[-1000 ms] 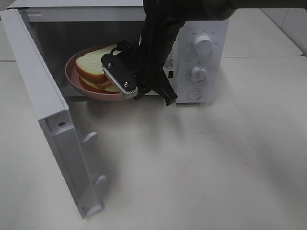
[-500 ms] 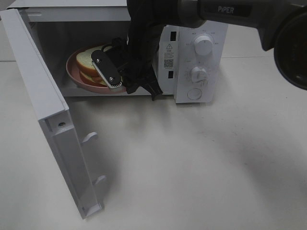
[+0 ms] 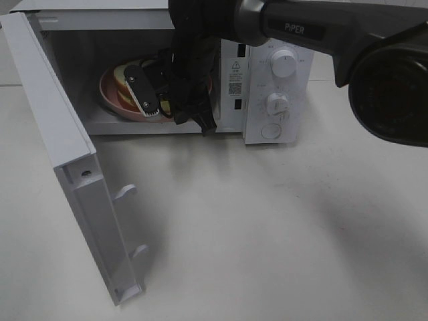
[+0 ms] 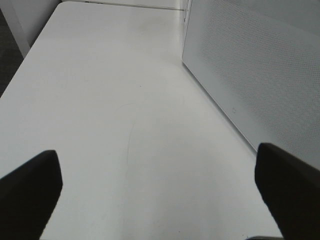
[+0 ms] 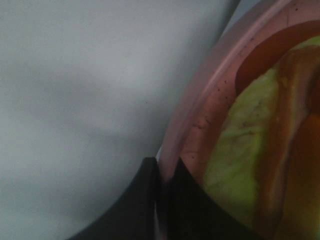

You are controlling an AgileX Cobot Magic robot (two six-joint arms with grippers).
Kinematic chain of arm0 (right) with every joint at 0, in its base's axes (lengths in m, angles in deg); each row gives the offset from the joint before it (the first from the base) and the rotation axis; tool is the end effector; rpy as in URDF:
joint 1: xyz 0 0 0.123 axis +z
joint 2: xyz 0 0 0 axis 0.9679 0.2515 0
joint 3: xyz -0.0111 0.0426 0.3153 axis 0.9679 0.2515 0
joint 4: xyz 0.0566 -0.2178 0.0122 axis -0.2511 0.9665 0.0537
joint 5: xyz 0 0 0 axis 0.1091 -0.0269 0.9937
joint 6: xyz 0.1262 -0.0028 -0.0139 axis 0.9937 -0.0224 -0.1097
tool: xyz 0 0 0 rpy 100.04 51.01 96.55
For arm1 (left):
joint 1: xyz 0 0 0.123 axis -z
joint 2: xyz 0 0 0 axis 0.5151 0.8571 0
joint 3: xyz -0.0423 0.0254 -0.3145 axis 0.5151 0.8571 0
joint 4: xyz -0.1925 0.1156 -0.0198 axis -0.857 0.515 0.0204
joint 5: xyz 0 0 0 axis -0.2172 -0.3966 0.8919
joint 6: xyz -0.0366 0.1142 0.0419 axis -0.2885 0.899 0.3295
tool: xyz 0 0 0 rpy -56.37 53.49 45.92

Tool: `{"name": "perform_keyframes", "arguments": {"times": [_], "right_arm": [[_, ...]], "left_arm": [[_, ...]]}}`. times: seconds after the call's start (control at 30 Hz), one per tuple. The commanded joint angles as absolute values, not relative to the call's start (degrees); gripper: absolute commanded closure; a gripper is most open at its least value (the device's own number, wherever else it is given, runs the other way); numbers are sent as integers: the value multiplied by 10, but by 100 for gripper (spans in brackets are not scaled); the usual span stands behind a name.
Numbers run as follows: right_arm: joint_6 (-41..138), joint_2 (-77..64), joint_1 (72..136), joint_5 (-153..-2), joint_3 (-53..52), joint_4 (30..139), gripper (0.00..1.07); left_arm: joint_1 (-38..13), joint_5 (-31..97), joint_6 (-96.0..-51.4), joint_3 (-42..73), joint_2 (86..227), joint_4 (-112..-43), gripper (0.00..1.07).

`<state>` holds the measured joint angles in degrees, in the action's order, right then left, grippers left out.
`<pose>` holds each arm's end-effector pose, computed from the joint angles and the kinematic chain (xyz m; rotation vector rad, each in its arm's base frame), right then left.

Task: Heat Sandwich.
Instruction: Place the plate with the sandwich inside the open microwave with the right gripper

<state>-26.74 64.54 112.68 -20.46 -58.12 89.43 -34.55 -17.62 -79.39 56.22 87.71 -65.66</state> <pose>0.4421 0.3248 0.1725 -2.3346 1.3786 -0.3421 -0.0328 -0.0071 0.2505 -0.0937 2.0379 -0.0345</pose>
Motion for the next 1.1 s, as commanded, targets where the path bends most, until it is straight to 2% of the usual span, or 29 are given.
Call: {"name": "perform_keyframes", "arguments": {"times": [0.03, 0.4, 0.8, 0.97, 1.1], "right_arm": [[-252, 655, 1129, -217, -605, 899, 104], [-218, 700, 1129, -220, -668, 900, 104], [-207, 714, 1127, -246, -673, 899, 103], [-195, 714, 1127, -254, -673, 899, 100], [-191, 714, 1127, -254, -673, 899, 91]], "left_arm": [[-347, -170, -796, 563, 867, -661, 7], [-347, -170, -796, 563, 867, -661, 7], [-347, -170, -796, 563, 867, -661, 7], [-347, -170, -796, 563, 867, -661, 7], [-347, -170, -796, 563, 867, -661, 7]]}}
